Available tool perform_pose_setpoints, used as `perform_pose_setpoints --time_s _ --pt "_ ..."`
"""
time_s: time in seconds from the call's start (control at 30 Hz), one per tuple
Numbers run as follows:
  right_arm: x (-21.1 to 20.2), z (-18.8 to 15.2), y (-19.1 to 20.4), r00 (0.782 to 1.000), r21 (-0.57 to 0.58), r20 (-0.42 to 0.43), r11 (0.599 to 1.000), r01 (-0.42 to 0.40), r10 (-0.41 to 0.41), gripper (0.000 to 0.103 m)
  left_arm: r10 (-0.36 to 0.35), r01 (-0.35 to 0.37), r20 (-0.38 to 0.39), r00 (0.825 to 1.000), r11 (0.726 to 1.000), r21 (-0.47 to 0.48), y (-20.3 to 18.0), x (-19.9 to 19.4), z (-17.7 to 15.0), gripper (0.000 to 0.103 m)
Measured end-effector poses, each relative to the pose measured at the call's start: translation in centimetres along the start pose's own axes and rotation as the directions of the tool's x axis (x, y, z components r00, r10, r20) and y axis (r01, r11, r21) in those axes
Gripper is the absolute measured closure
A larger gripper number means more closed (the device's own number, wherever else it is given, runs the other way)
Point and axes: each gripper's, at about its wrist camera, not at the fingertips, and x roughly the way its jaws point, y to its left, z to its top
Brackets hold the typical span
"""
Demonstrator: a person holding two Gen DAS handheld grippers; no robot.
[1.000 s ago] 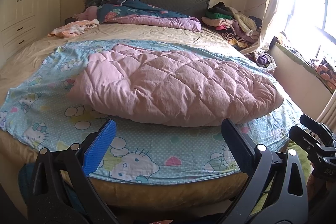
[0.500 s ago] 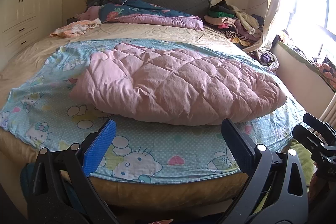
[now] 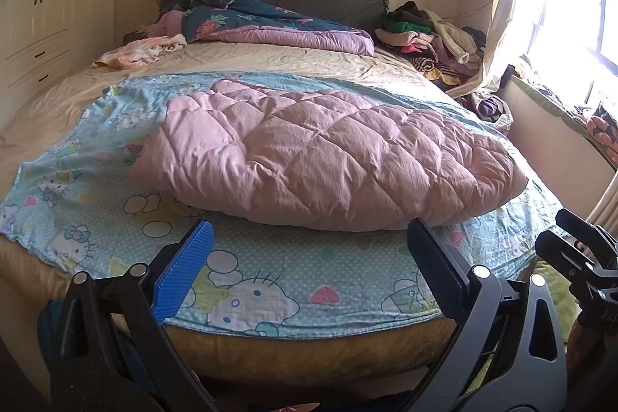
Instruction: Fold large clothes
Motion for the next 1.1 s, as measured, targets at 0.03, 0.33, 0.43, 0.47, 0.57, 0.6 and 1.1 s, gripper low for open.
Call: perform_pose_setpoints --time_s 0.03,0.33,0.43,0.47,0.57,0.6,1.1 --pt "0.1 0.0 0.0 1.0 -0.001 0.0 1.0 0.0 0.0 0.004 0.0 0.0 0.0 1.0 1.0 0.0 0.0 0.0 0.0 0.009" --pt "0.2 -0.1 0.0 1.0 -0.008 -0.004 1.0 -0.003 0.003 0.004 0.001 -0.001 0.002 1.0 1.0 0.0 0.1 0.0 0.0 0.009" --pt "0.2 0.0 0.0 1.0 -0.012 -0.004 1.0 -0.003 0.003 0.004 0.001 -0.001 0.002 1.0 1.0 0.0 0.1 -0.1 0.1 0.009" --pt "0.2 0.0 0.0 1.0 -0.014 -0.004 1.0 -0.004 0.004 0.004 0.002 -0.002 0.002 1.0 1.0 -0.001 0.1 -0.1 0.1 0.009" --pt "0.2 0.0 0.1 1.0 -0.019 -0.012 1.0 -0.006 0.005 0.004 0.004 -0.004 0.003 1.0 1.0 0.001 0.2 -0.1 0.1 0.009" --pt "0.3 0.0 0.1 1.0 -0.02 -0.016 1.0 -0.008 0.007 0.004 0.006 -0.006 0.001 1.0 1.0 0.001 0.2 -0.1 0.1 0.009" --pt "-2.3 1.7 -3.7 0.997 0.078 0.069 0.996 0.034 -0.04 0.004 0.141 -0.141 -0.017 0.99 0.99 -0.028 2.4 0.3 0.7 0.009"
